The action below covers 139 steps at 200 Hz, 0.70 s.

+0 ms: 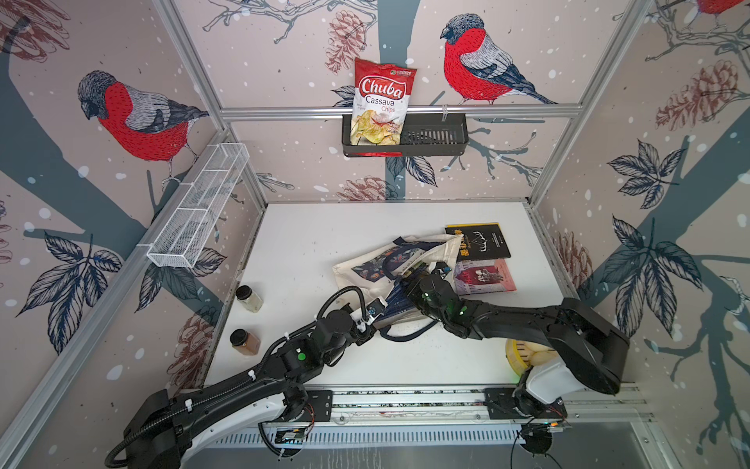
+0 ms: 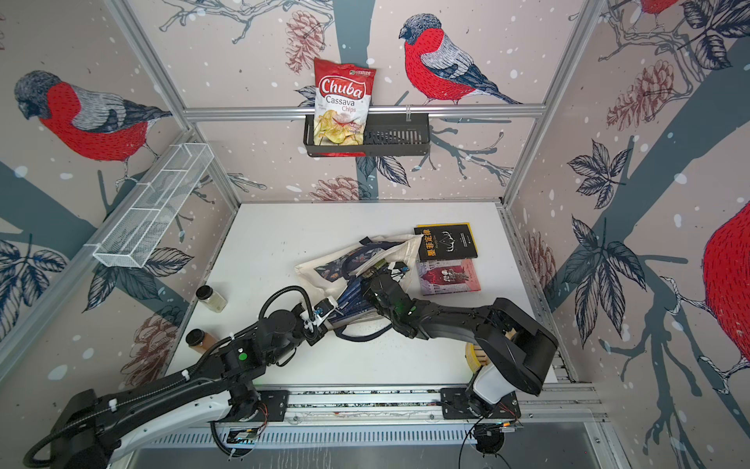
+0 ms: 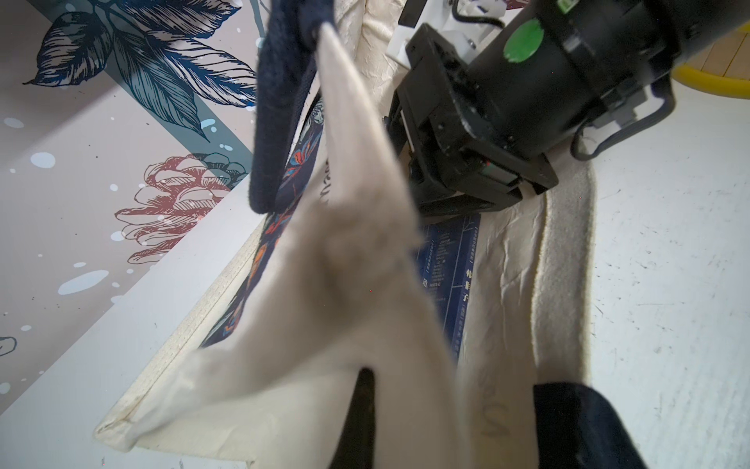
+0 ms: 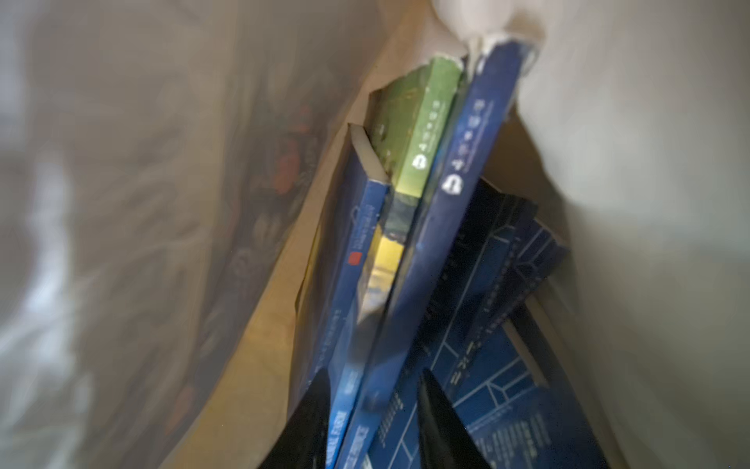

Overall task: Take out the books from the canvas bag
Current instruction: Pick up the book from the canvas bag.

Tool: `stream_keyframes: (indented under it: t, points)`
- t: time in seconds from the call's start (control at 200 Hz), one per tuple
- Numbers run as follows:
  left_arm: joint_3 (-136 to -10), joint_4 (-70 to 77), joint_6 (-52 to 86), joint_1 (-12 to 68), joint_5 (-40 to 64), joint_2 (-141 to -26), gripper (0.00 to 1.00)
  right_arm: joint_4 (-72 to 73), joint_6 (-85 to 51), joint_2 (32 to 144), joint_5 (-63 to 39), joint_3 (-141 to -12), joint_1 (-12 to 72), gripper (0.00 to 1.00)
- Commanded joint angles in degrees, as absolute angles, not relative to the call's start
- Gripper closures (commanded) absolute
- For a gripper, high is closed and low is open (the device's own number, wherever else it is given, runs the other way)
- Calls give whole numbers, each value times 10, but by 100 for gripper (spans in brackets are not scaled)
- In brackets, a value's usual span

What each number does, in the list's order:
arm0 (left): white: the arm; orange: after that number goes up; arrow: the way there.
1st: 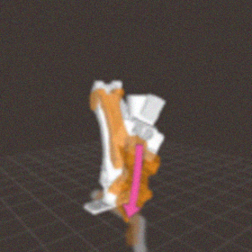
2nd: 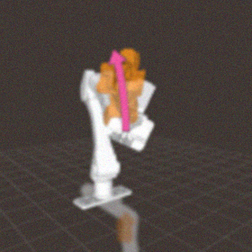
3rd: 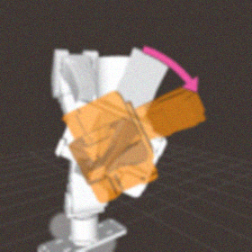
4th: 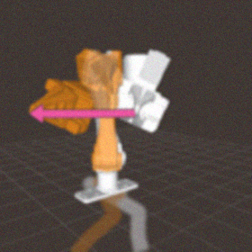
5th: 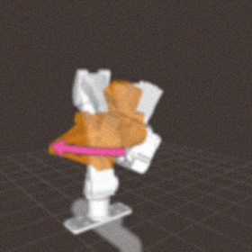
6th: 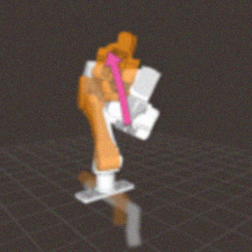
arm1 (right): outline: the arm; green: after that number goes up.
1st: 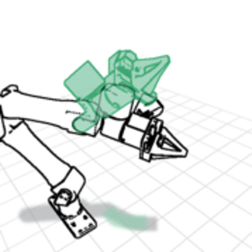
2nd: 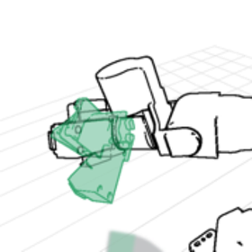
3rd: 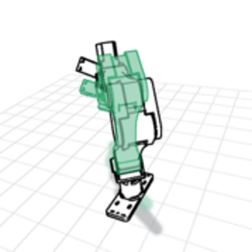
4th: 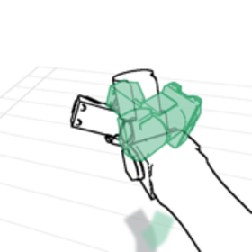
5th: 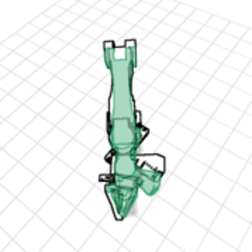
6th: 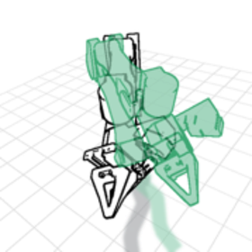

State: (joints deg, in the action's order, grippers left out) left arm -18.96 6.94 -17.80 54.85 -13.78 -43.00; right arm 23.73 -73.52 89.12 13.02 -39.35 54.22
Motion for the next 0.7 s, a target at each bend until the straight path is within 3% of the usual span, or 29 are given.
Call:
stream_keyframes:
  t: [0.0, 0.255, 0.575, 0.69]
  points:
    - [-196, 114, -188, 549, -130, -430, 100, 252, -737, 909, 107, -400, 533, 66]
    - [-195, 115, -188, 549, -129, -430, 100, 246, -733, 921, 138, -415, 546, 79]
    - [-196, 114, -186, 549, -127, -431, 100, 248, -724, 962, 131, -433, 535, 87]
    - [-196, 116, -187, 549, -126, -432, 100, 248, -713, 939, 156, -426, 539, 100]
